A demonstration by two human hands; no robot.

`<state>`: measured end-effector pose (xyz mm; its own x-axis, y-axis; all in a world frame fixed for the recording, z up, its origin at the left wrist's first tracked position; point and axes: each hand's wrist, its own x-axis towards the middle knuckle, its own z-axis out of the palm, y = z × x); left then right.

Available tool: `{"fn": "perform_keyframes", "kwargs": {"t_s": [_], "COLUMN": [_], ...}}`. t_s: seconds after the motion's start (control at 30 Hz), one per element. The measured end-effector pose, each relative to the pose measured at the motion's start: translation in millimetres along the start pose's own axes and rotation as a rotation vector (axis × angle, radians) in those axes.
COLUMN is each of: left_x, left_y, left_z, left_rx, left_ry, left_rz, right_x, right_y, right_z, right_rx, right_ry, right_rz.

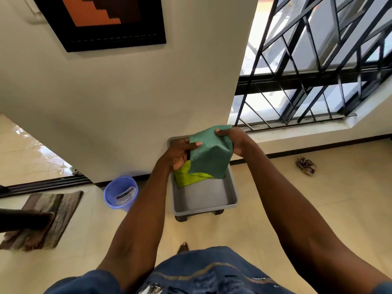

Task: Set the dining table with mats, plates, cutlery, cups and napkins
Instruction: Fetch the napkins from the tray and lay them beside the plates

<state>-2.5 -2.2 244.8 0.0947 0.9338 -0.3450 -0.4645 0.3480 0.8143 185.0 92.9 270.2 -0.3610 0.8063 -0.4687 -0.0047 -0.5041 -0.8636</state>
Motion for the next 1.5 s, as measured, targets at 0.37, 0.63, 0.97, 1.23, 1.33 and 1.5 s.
{"fn": "perform_keyframes", "kwargs": {"t_s": [0.37, 0.63, 0.97, 1.23, 1.33, 1.5], "left_x": [7, 8, 22, 25, 27, 30], "left_y": [-10, 2, 1, 5, 6, 10], "left_z": [-22, -35, -42, -45, -45, -43], "left_rx": [0.046, 0.235, 0.638, 0.719, 0.722, 0.674], "left_ry": [0.255, 0.419, 0.469, 0.527, 0.546, 0.537], "left_rz": [-0.126, -0.145, 0.058, 0.189, 0.228, 0.261], "right_x": [-14, -1, 10, 12, 11, 3], "right_y": [76, 70, 62, 58, 56, 47], "right_z": [-4, -1, -8, -7, -6, -4], "right_rx": [0.148, 0.152, -0.325, -0.447, -0.375, -0.206], "right_ry": [0.029, 0.128, 0.167, 0.271, 0.277, 0.246], "right_rz": [0.231, 0.090, -0.128, -0.234, -0.255, -0.246]}}
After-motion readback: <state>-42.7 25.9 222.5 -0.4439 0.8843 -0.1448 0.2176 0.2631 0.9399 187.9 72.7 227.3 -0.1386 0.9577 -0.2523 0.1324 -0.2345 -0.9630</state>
